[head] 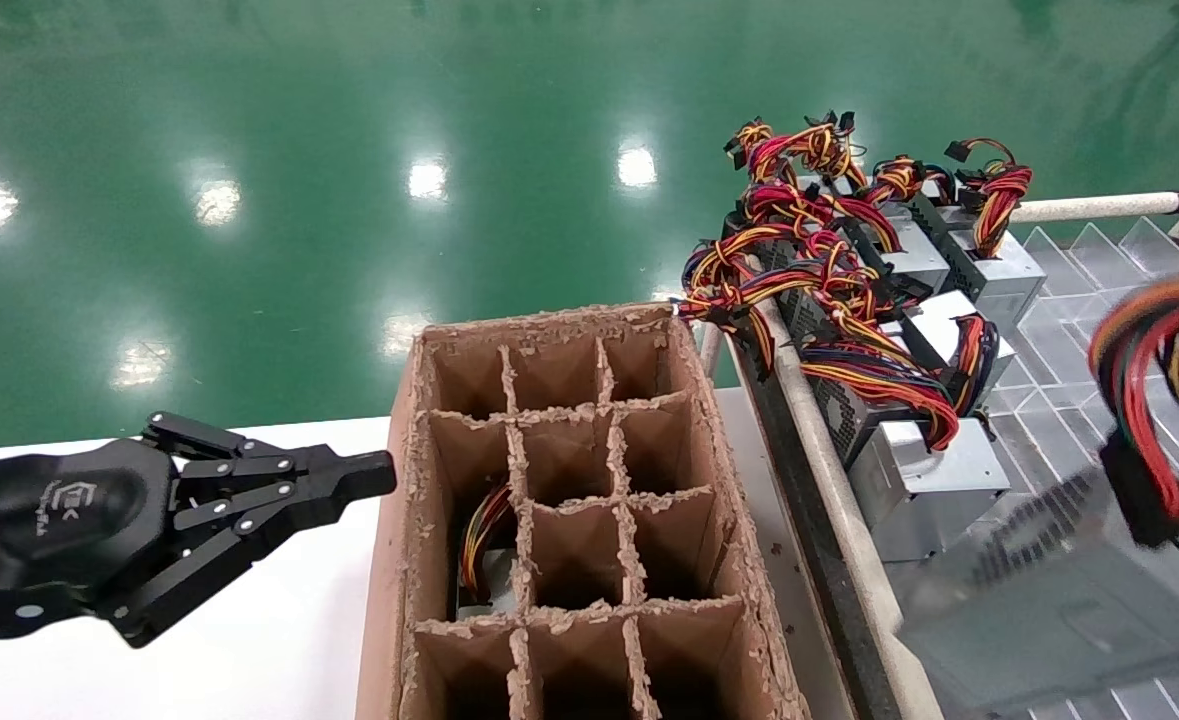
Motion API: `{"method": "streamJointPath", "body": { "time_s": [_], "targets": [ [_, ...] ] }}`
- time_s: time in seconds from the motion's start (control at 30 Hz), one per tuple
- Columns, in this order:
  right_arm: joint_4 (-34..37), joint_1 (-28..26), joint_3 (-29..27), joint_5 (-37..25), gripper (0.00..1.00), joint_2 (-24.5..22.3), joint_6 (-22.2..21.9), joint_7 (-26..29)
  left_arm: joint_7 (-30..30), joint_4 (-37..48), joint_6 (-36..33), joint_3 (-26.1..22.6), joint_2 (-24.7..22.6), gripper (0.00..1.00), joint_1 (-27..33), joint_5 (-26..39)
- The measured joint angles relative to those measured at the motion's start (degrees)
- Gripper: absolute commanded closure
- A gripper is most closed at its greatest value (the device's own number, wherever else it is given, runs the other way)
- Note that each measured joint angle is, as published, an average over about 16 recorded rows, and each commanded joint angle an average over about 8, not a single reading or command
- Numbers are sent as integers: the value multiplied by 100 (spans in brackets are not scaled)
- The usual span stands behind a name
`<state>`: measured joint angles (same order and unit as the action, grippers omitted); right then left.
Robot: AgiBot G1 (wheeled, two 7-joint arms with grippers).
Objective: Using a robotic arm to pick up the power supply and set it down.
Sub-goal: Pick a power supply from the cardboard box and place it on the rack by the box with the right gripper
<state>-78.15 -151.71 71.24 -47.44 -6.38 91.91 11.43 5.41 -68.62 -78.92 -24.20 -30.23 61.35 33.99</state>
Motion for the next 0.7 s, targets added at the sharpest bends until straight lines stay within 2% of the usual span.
{"method": "streamJointPath", "body": {
  "time_s": [0.37, 0.7],
  "targets": [
    [24, 1222, -336, -90, 100, -404, -73, -167, 0, 0, 0, 0, 0, 100, 0, 0],
    [41, 1963, -653, -783, 100, -75, -254, 174, 0, 0, 0, 0, 0, 100, 0, 0]
  ]
}}
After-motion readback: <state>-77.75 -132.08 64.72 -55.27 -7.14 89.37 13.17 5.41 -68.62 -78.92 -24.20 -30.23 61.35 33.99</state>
